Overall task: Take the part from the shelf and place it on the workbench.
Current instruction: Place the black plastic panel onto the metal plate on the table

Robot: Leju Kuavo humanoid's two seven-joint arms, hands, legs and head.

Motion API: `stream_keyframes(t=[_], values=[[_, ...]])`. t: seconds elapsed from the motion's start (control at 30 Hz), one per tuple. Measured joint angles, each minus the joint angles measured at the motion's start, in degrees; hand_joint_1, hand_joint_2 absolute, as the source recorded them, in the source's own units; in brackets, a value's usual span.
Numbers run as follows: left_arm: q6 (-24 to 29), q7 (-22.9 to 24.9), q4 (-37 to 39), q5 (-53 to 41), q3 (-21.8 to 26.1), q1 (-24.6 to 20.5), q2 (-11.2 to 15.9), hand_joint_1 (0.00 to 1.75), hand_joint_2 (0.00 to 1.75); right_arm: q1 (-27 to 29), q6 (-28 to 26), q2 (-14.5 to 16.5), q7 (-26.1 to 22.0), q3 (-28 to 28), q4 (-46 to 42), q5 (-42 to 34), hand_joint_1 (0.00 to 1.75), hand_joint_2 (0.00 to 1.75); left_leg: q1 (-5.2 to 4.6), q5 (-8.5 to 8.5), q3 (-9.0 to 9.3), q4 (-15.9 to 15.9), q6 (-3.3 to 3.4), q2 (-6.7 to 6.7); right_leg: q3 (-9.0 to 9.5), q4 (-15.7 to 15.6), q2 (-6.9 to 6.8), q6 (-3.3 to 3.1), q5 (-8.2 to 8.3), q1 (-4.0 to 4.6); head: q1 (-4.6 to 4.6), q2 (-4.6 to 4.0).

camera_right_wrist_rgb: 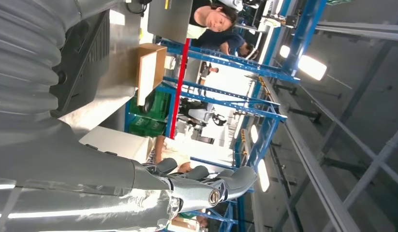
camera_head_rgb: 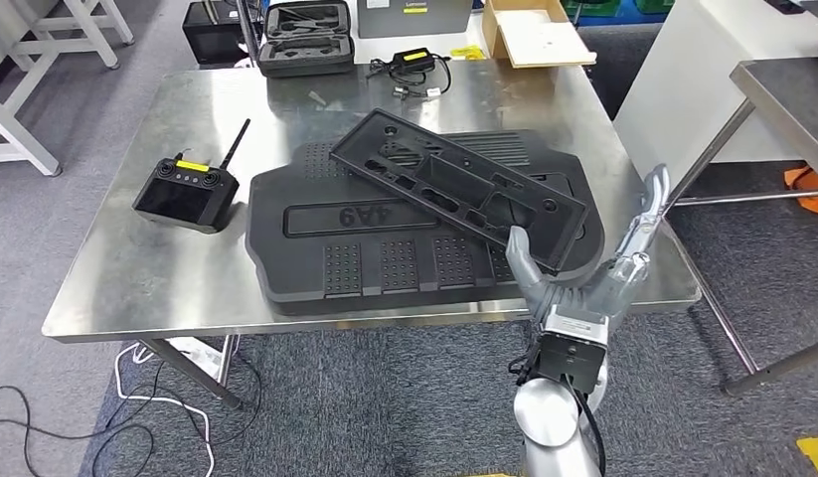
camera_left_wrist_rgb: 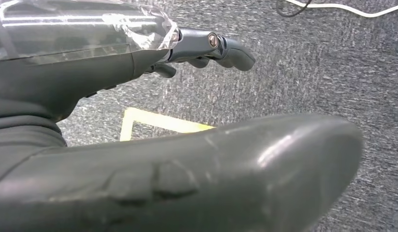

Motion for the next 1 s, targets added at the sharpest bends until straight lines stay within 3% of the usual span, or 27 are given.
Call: stream_keyframes(t=[0.03,0.17,0.23,0.3,0.33,0.37,0.4,0.47,0.53,0.63,0.7,0.8,0.83,0.87,0.9,1.0], values=[[0.0,0.0,0.0,0.0,0.0,0.0,0.0,0.0,0.0,0.0,0.0,0.0,0.0,0.0,-0.1,0.0,0.0,1.75,-0.05,0.36,0.57,-1.6,0.21,-0.04,-0.14,0.2,0.03,0.3,-0.03,0.09,-0.01,0.0],[0.0,0.0,0.0,-0.1,-0.1,0.0,0.0,0.0,0.0,0.1,0.0,-0.1,0.3,-0.2,-0.6,-0.1,0.0,1.75,-0.2,0.78,0.26,-2.4,1.71,0.03,-0.63,0.9,0.09,1.61,-0.63,-0.06,0.46,0.0],[0.0,0.0,0.0,-0.1,-0.1,-0.1,0.0,0.0,0.0,0.1,0.0,-0.1,0.5,-0.4,-0.8,-0.1,0.0,1.75,-0.11,1.14,0.02,-2.6,2.42,0.17,-2.51,5.5,0.1,2.1,-3.81,-0.18,1.07,0.0],[0.0,0.0,0.0,-0.1,-0.1,-0.1,0.0,0.0,0.0,0.2,0.0,-0.1,0.7,-0.7,-0.9,-0.2,0.0,1.75,-0.25,1.29,-0.28,-2.6,2.71,0.28,-5.72,13.0,0.09,2.35,-7.56,-0.2,1.85,0.0],[0.0,0.0,0.1,-0.1,-0.2,-0.1,0.0,0.0,0.0,0.3,0.0,-0.1,0.8,-0.8,-0.9,-0.3,0.0,1.75,-0.34,1.33,-0.37,-2.6,2.76,0.31,-6.7,15.5,0.09,2.36,-8.25,-0.2,2.14,0.0],[0.0,0.0,0.1,-0.1,-0.2,-0.1,0.0,0.0,0.0,0.4,0.0,-0.1,0.8,-0.9,-0.9,-0.3,0.0,1.75,-0.42,1.36,-0.41,-2.5,2.79,0.32,-6.75,16.1,0.09,2.3,-7.88,-0.19,2.37,0.0],[0.0,0.0,0.1,0.0,-0.2,-0.1,0.0,0.0,0.0,0.5,0.0,-0.1,0.9,-1.0,-1.0,-0.4,0.0,1.75,-0.49,1.37,-0.41,-2.5,2.8,0.32,-5.66,14.2,0.09,2.1,-6.46,-0.18,2.59,0.0],[0.0,0.0,0.1,0.0,-0.2,-0.2,0.0,0.0,0.0,0.5,0.0,-0.1,0.9,-1.1,-1.1,-0.7,0.0,1.75,-0.62,1.39,-0.34,-2.4,2.74,0.3,-1.67,6.5,0.08,1.45,-2.84,-0.04,3.03,0.0],[0.0,-0.1,0.1,0.0,-0.2,-0.2,0.0,0.0,0.0,0.5,0.0,-0.1,0.9,-1.2,-1.4,-0.8,0.0,1.75,-0.78,1.52,-0.51,-2.3,2.36,0.29,0.78,0.9,0.1,0.9,-1.1,0.29,3.22,0.0],[0.0,-0.3,0.1,0.0,-0.2,-0.2,0.0,0.0,0.0,0.6,0.0,-0.1,0.9,-1.3,-1.7,-0.8,0.0,1.75,-0.8,1.69,-0.74,-2.2,1.44,0.28,0.76,-0.2,0.17,0.31,-0.74,0.4,2.93,0.0],[0.0,-0.3,0.1,0.0,-0.2,-0.3,0.0,0.0,0.0,0.6,0.0,-0.1,1.0,-1.4,-1.9,-0.8,0.0,1.75,-0.75,0.18,-1.33,-0.5,0.82,0.14,0.76,-0.7,0.01,-0.29,-0.26,0.07,2.5,0.0],[0.0,-0.4,0.1,0.0,-0.2,-0.2,0.0,0.0,0.0,0.5,0.0,-0.1,1.1,-1.6,-2.0,-0.7,0.0,1.75,-0.51,-5.61,-5.33,9.7,0.07,0.04,0.45,-0.8,-0.25,-0.8,0.08,-0.03,1.28,0.0],[0.0,-0.4,0.1,0.0,-0.2,-0.1,0.0,0.0,0.0,0.6,0.0,-0.1,1.1,-1.6,-2.1,-0.7,0.0,1.75,-0.44,-6.77,-6.53,12.7,-0.11,0.05,0.33,-0.8,-0.29,-0.83,0.12,-0.02,1.02,0.0],[0.0,-0.4,0.1,0.0,-0.2,-0.1,0.0,0.0,0.0,0.6,0.0,-0.1,1.2,-1.6,-2.1,-0.7,0.0,1.75,-0.4,-6.79,-6.82,13.9,-0.21,0.06,0.26,-0.7,-0.31,-0.83,0.14,-0.01,0.86,0.0],[0.0,-0.4,0.1,0.0,-0.2,-0.1,0.0,0.0,0.0,0.6,0.0,-0.1,1.3,-1.7,-2.1,-0.7,0.0,1.75,-0.33,-5.71,-6.02,12.8,-0.25,0.07,0.23,-0.6,-0.3,-0.81,0.16,-0.03,0.69,0.0],[0.0,-0.4,0.2,0.0,-0.2,-0.2,0.0,0.0,0.0,0.6,0.0,-0.1,1.3,-1.7,-2.1,-0.6,0.0,1.75,-0.14,-0.72,-0.35,1.5,-0.03,0.04,0.11,-0.1,-0.22,-0.42,-0.01,0.06,0.14,0.0]])
